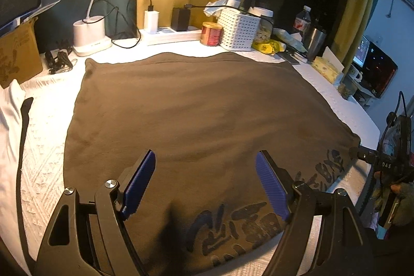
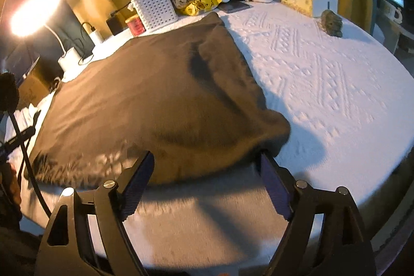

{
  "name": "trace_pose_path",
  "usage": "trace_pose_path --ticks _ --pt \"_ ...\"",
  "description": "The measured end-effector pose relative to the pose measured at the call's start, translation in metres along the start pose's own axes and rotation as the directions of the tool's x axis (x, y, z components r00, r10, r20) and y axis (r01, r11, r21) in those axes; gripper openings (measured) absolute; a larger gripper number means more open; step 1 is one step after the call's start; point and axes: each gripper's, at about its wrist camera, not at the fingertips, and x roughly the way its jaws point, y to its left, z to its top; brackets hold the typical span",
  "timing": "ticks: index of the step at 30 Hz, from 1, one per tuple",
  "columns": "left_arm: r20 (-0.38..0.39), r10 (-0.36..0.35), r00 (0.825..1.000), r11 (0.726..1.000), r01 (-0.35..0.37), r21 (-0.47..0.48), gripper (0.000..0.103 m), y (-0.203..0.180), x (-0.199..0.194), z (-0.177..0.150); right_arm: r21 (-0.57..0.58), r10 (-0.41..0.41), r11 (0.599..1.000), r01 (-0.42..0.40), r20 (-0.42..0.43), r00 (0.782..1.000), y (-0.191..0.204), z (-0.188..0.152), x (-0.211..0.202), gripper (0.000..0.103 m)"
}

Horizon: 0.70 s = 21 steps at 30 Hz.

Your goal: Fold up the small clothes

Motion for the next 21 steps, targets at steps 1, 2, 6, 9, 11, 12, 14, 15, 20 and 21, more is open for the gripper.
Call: trace_pose_path --ticks 1,2,6,9,11,12,14,15,20,21 --pt "-0.003 0.002 1.000 1.000 -0.002 -0.003 0.079 0.002 0.002 0.001 0.004 -0.001 1.000 0.001 0.005 1.000 0.001 0.002 0.002 0.085" --pt "-0.005 0.003 1.000 1.000 -0.003 -0.005 0.079 0.004 0.002 0.002 0.010 0.003 1.000 -0.004 0.008 1.000 0.002 0.005 0.005 0.085" --pt "-0.012 0.011 1.000 1.000 -0.011 -0.021 0.079 0.014 0.007 0.005 0.006 0.024 1.000 -0.024 0.009 1.000 0.008 0.017 0.017 0.085" --pt "-0.016 0.019 1.000 0.999 -0.019 -0.039 0.079 0.023 0.011 0.009 -0.004 0.044 0.999 -0.044 0.010 0.999 0.015 0.026 0.028 0.085" --pt "-0.020 0.022 1.000 0.999 -0.022 -0.046 0.079 0.028 0.013 0.010 -0.002 0.059 0.998 -0.059 0.014 0.998 0.018 0.032 0.033 0.085" --pt "-0.022 0.023 0.999 0.999 -0.024 -0.048 0.079 0.030 0.014 0.011 0.004 0.072 0.997 -0.072 0.015 0.997 0.019 0.035 0.037 0.084" --pt "-0.026 0.026 0.999 0.998 -0.027 -0.054 0.079 0.034 0.016 0.012 0.031 0.101 0.994 -0.101 0.027 0.995 0.019 0.043 0.043 0.084" --pt "-0.028 0.026 0.999 0.998 -0.028 -0.054 0.079 0.036 0.017 0.013 0.041 0.117 0.992 -0.118 0.026 0.993 0.019 0.046 0.047 0.084" --pt "-0.041 0.025 0.999 0.998 -0.028 -0.064 0.079 0.046 0.023 0.016 0.063 0.142 0.988 -0.143 0.030 0.989 0.021 0.068 0.067 0.073" --pt "-0.045 0.025 0.999 0.997 -0.028 -0.067 0.079 0.049 0.024 0.016 0.065 0.147 0.987 -0.148 0.030 0.989 0.021 0.071 0.070 0.066"
